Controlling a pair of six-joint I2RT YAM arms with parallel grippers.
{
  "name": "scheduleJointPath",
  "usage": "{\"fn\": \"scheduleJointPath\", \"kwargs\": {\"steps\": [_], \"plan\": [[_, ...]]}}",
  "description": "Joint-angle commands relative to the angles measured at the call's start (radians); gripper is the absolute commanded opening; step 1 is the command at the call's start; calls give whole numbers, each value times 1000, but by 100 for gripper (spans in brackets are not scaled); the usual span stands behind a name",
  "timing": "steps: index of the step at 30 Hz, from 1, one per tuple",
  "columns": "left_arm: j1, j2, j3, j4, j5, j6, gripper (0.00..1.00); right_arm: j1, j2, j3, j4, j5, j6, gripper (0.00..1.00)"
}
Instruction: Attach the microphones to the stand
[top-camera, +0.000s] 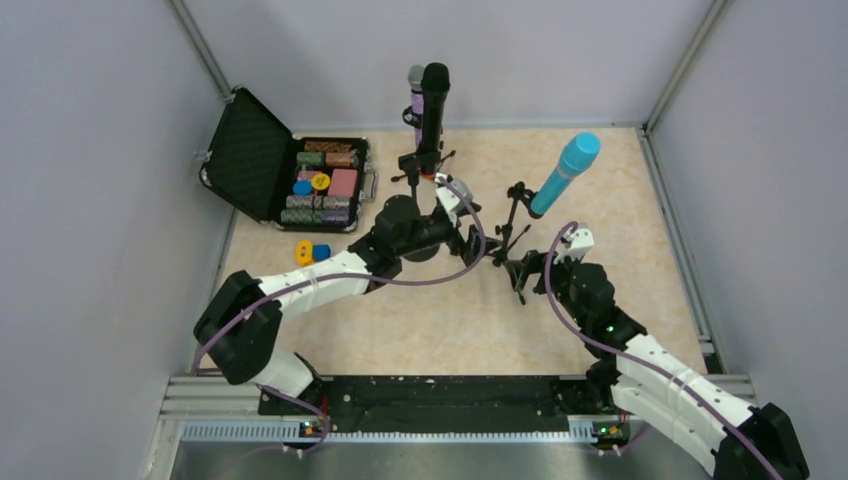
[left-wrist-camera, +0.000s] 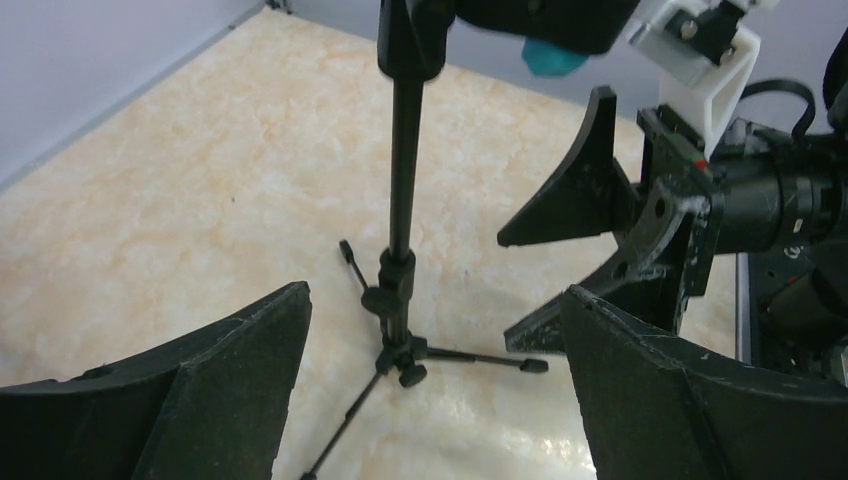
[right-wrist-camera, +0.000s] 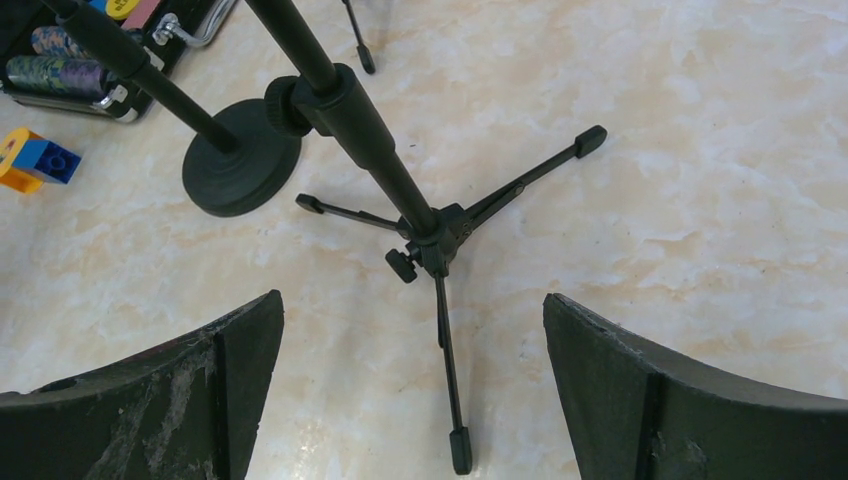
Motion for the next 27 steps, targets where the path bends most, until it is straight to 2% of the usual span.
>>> {"fn": "scheduleJointPath", "kwargs": {"steps": [1,7,13,20,27], "plan": [[0,-78,-84,-9,-50,-40,99,6,-15,16,-11,-25,30,99],[8,-152,-206,-51,-141,-135,99,-20,-23,22,-58,-92,70,99],[64,-250,-334,-135,-183,-182,99,-136,-66,7,-104,-217,122,99],[278,-395,-462,-179,-169,-265,99,-278,-67,35,-190,-201,143,99],[527,-526,-463,-332,-212,-238,99,-414,46,114,-203,-172,75,99]]}}
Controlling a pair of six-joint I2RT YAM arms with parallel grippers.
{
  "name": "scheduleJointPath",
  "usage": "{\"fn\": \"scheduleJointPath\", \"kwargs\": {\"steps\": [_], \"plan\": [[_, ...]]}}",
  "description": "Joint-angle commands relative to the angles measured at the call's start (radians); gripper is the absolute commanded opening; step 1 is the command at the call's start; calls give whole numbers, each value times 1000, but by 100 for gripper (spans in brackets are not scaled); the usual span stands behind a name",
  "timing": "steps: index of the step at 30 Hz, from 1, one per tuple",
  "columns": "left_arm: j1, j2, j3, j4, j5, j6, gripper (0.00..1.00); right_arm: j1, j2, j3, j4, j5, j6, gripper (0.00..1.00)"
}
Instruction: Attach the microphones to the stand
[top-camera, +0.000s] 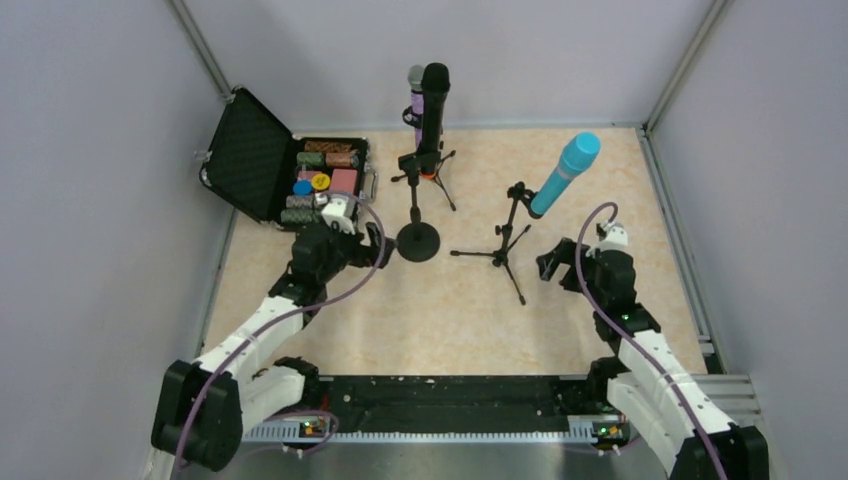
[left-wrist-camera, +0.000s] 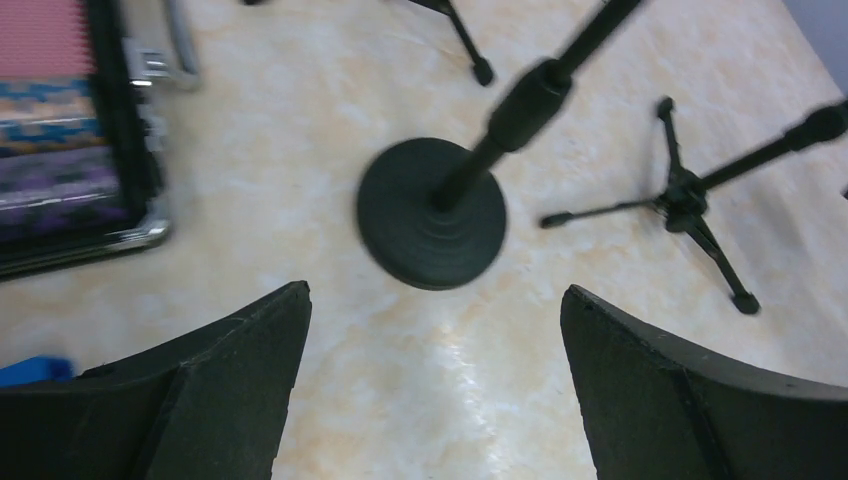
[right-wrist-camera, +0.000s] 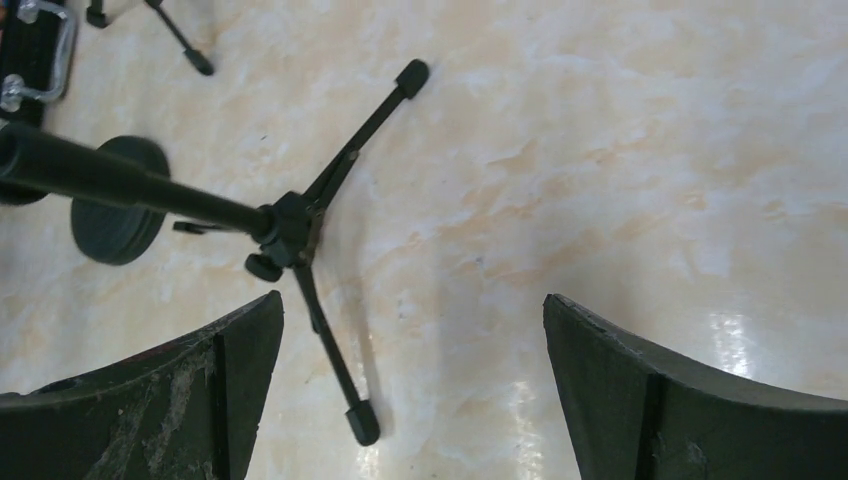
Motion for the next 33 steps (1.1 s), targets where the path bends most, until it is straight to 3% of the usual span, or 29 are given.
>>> {"fn": "scheduleJointPath", "kwargs": {"steps": [1,5,8,12,14,18,20,22,26,28,29,31,33], "plan": [[136,-96,3,-71,-65,5,99,-74,78,100,14,31,-63,99],[262,-141,-9,-75,-168,12,99,-110,174,134,80,128,-138,99],[326,-131,-57,23,-252,40,99,-115,236,99,215,225,-200,99],[339,-56,-155,276,-326,131,99,-116,311,0,483,312,-253,99],[340,10,-200,423,-343,147,99,-115,376,-86,709,340,-260,99],[344,185,-238,683,-333,194,99,-116,478,-60,805,375,-318,99],[344,194,-139,467,-294,212,99,-116,501,-84,903,407,-332,99],[345,229,-132,531,-300,274,99,-116,529,-123,1046,405,-380,99],[391,320,-211,759,-293,271,99,-117,712,-207,1419,407,-406,99],[393,434,-263,1016,-273,295,99,-113,815,-240,1600,385,-437,99],[393,416,-272,1012,-286,297,99,-113,785,-245,1545,371,-432,99],[394,355,-241,846,-317,259,99,-112,746,-216,1445,395,-419,99],[394,377,-210,814,-317,275,98,-112,777,-187,1444,410,-422,99]]}}
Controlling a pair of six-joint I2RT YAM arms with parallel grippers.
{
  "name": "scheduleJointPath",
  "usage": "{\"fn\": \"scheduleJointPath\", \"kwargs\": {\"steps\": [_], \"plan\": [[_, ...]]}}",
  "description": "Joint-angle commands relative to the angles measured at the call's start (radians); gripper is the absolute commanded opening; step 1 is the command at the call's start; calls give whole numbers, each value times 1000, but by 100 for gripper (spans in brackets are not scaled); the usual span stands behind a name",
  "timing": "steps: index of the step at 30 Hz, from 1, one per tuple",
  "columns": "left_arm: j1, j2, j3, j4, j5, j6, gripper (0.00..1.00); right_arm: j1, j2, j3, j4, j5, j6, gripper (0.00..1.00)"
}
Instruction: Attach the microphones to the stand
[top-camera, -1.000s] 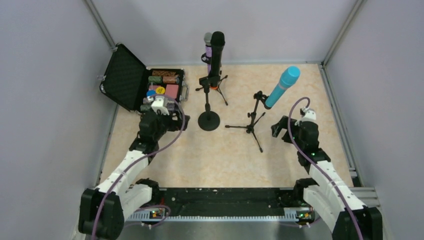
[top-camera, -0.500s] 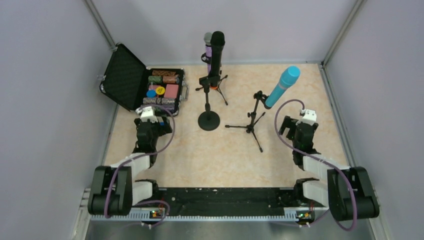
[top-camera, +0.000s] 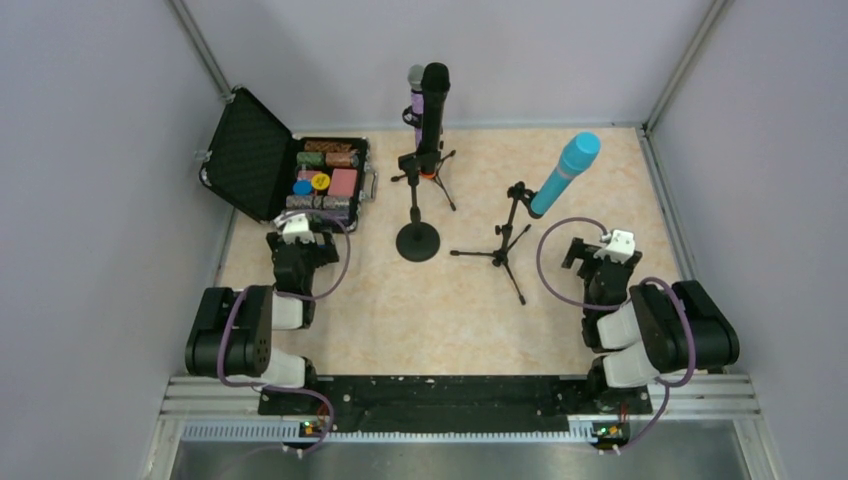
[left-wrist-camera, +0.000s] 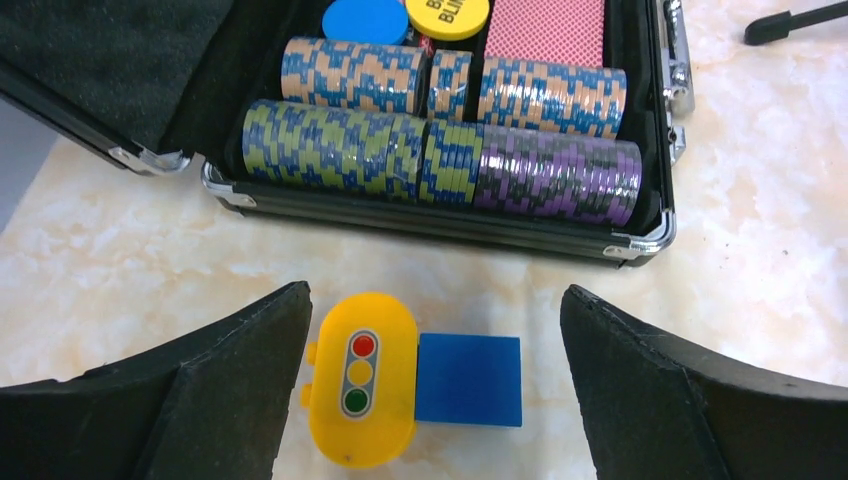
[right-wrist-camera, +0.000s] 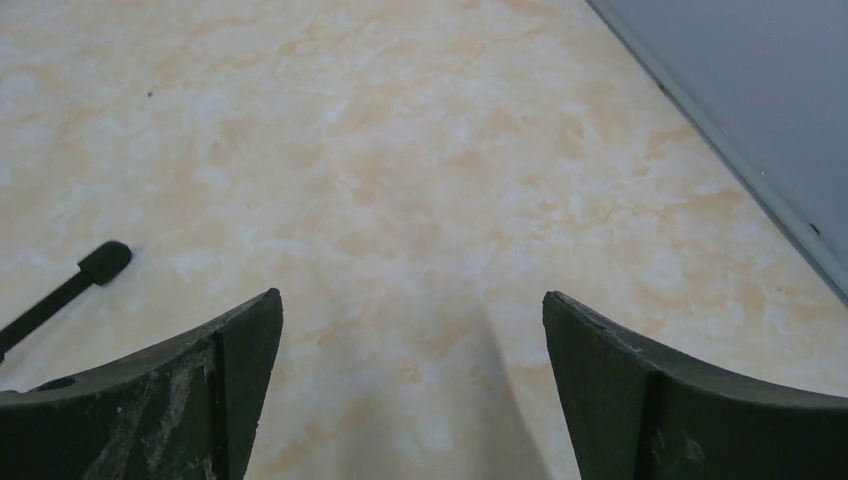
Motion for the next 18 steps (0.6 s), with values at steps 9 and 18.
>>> {"fn": "scheduleJointPath", "kwargs": {"steps": [9,18], "plan": [[3,0,87,6,-38,2,99,-4,-7,120,6,29,-11,99],[4,5,92,5,-39,-1,99,-5,-3,144,-34,37,-5,99]]}}
